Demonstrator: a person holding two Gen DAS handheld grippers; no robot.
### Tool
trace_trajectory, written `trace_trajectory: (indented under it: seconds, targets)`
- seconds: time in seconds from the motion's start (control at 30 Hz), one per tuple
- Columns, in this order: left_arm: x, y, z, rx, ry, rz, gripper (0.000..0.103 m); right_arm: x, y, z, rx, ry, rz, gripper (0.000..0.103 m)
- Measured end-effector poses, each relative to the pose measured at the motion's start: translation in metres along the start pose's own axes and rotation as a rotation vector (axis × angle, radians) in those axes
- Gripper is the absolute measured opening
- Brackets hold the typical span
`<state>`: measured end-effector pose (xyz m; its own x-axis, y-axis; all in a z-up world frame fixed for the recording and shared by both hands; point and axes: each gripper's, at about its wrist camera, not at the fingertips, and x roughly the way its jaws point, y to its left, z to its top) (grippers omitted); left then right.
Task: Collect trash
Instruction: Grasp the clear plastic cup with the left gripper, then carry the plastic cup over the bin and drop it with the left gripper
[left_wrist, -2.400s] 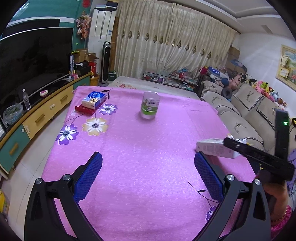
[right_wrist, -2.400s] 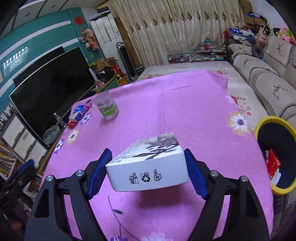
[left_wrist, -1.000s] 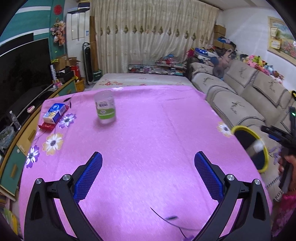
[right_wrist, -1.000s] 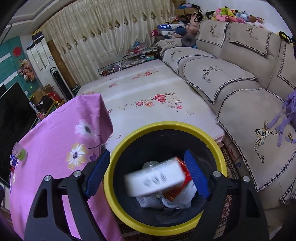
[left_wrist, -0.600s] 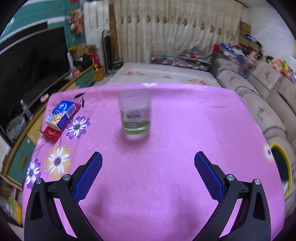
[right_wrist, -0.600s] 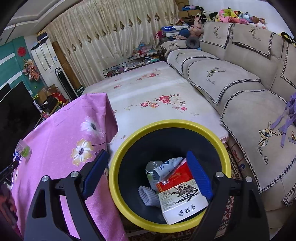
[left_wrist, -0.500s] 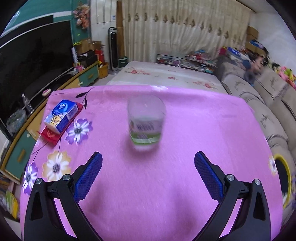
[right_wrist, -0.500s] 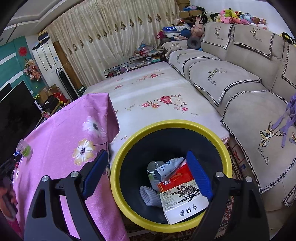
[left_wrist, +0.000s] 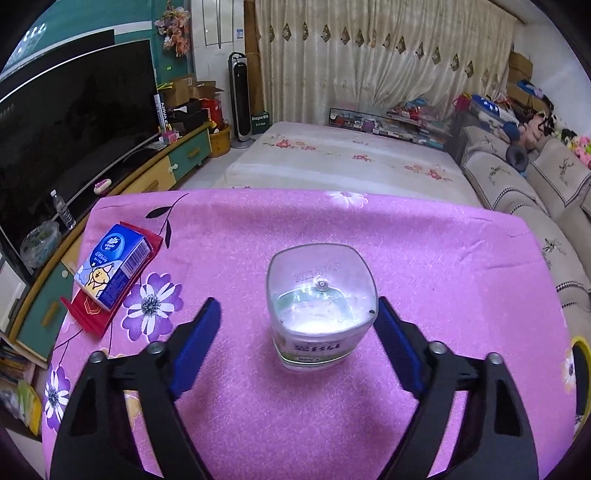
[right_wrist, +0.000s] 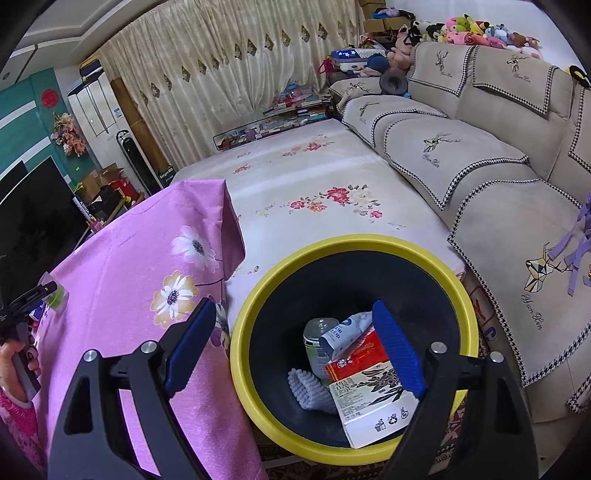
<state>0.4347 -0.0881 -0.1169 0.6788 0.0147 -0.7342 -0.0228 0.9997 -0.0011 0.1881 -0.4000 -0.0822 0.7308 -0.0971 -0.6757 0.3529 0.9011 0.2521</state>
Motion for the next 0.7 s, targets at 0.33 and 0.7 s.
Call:
trace_trajectory:
  seconds: [0.33, 0.7]
  targets:
    - [-0.023, -0.032, -0.004, 0.092, -0.028, -0.037, 0.05, -0.024, -0.006, -0.005, 0.013, -0.044, 0.022, 0.082]
    - [-0.124, -0.172, -0.044, 0.333, -0.061, -0.354, 0.05, -0.072, -0.047, -0.021, 0.045, -0.115, -0.056, 0.082]
